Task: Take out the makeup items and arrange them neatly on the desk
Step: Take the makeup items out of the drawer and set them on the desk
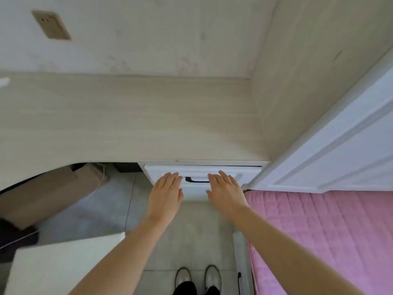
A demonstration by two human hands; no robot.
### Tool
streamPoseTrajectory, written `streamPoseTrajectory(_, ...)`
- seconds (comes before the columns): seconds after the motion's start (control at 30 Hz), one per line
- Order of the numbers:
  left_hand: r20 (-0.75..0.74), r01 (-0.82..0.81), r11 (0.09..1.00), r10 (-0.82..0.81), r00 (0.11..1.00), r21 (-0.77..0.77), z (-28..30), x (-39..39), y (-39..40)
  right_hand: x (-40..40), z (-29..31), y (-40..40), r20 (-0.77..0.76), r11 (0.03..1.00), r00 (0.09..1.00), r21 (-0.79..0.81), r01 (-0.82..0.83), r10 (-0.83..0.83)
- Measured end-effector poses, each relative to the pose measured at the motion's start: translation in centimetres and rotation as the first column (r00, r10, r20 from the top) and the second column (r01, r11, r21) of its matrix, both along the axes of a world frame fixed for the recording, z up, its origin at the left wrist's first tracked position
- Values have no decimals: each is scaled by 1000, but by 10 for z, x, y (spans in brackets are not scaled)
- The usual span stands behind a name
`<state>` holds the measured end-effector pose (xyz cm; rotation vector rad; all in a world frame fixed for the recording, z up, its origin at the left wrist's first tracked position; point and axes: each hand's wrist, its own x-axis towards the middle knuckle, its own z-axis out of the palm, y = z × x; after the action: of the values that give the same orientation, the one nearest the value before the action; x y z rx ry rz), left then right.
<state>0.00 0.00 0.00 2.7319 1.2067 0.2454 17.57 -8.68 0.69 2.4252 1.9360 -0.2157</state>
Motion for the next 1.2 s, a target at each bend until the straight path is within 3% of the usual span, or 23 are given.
streamPoseTrajectory(0.23, -49, -46, 999, 44, 998, -29, -48, 21, 27, 7, -67, 43, -80, 979, 993, -177, -103, 90)
streamPoseTrajectory(0.5, -63, -68, 997, 65, 996, -45, -78, 31, 40, 7, -103, 63, -130, 952, 990, -293, -88, 52)
streamPoseTrajectory(0.93, -35, -75, 994, 77, 996, 74, -92, 36, 49, -2, -109, 48, -180, 924, 983, -380, -38, -34)
streamPoseTrajectory(1.2, -49, -62, 998, 61, 997, -8, -96, 34, 43, -10, -105, 22, -210, 930, 978, -356, -89, 14)
